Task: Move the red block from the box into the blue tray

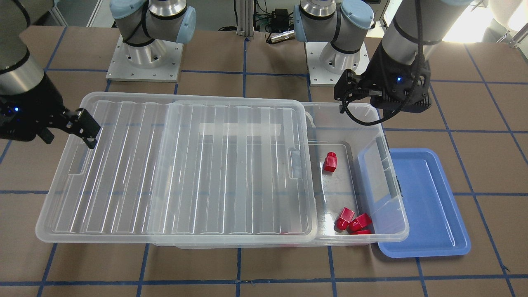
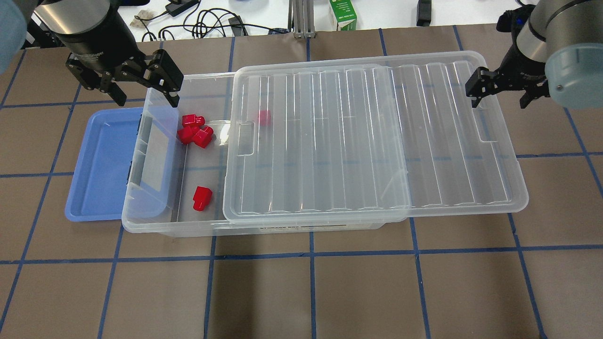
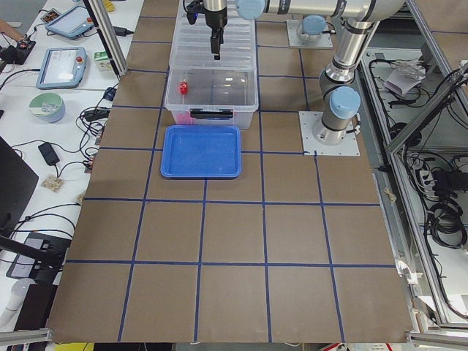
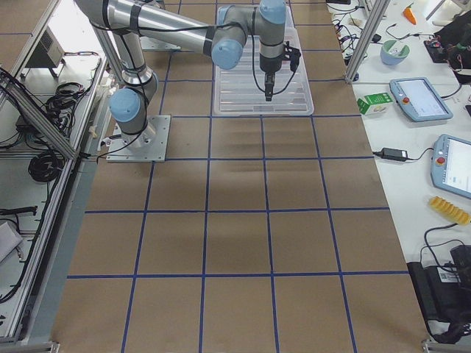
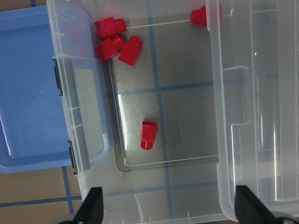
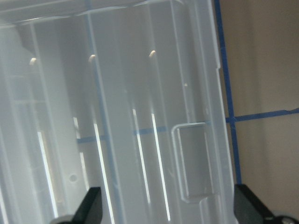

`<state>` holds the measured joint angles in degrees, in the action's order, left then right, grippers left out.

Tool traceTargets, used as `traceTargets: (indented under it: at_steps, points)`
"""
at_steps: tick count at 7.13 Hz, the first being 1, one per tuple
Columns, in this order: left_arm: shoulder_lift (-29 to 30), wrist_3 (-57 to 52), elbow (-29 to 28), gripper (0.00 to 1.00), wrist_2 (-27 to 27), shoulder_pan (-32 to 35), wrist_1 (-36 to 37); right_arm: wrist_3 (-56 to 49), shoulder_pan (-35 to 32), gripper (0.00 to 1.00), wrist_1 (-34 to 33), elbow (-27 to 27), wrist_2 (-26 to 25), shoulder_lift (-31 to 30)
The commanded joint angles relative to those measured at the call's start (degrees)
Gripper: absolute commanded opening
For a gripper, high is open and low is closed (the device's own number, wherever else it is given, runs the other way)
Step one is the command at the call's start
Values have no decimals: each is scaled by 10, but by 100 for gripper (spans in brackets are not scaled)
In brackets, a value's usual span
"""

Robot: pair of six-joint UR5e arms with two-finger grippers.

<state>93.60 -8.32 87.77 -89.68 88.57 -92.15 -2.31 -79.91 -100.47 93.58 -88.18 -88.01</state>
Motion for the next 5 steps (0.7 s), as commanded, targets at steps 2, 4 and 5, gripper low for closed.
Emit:
traceTargets:
  at_steps: [2,4,5]
  points:
    - [25,-119,134,100,-1,-5,135,132,-133,100,85,-55,-8,-20]
    - [40,-87,196,100,-1,-5,219,140,-133,100,85,-58,-1,-15]
    - [46,-78,212,100,0,-9,222,140,-133,100,85,-58,-3,-16]
